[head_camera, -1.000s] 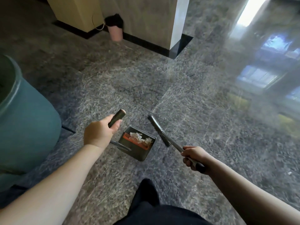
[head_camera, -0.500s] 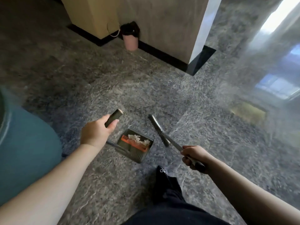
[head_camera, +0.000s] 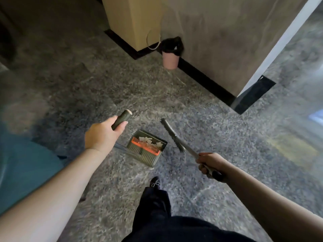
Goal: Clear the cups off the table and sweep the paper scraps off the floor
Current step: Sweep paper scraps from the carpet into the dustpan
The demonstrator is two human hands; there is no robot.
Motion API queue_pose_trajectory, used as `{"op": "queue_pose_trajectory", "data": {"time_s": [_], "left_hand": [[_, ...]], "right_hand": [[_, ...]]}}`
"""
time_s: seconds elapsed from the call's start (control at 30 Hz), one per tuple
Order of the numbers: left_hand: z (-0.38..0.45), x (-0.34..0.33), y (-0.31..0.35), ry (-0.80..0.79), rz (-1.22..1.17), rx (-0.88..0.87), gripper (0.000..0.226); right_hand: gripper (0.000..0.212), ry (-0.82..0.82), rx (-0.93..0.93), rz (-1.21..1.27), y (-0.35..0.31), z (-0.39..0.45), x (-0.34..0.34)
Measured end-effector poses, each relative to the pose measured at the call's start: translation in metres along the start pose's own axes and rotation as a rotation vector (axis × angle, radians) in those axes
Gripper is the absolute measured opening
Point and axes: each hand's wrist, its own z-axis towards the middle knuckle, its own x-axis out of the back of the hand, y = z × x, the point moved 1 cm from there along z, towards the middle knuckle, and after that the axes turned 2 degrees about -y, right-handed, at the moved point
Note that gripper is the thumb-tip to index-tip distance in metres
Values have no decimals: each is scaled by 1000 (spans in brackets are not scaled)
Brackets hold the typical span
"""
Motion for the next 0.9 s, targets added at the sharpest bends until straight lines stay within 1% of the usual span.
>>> {"op": "queue_pose_trajectory", "data": {"time_s": [0.1,0.3,0.4,0.6,0.77,0.9], "left_hand": [[78,-11,4,-12,-15,-3,46],[219,-15,26,-17,-44,-11,46],[295,-23,36,-24,-34,-35,45],[441,-48,69,26,-30,-4,51],[552,-59,100,50,-11,-28,50],[638,-63,114,47,7,-38,51]], "right_hand": [[13,11,-22,-19,-61,46,5],[13,12,-6,10,-173,108,18],[14,11,0,68,-229,146,33],[12,-15,29,130,-342,236,76],[14,13,50,55,-440,293,108],[14,35,76,48,-509,331,120]]}}
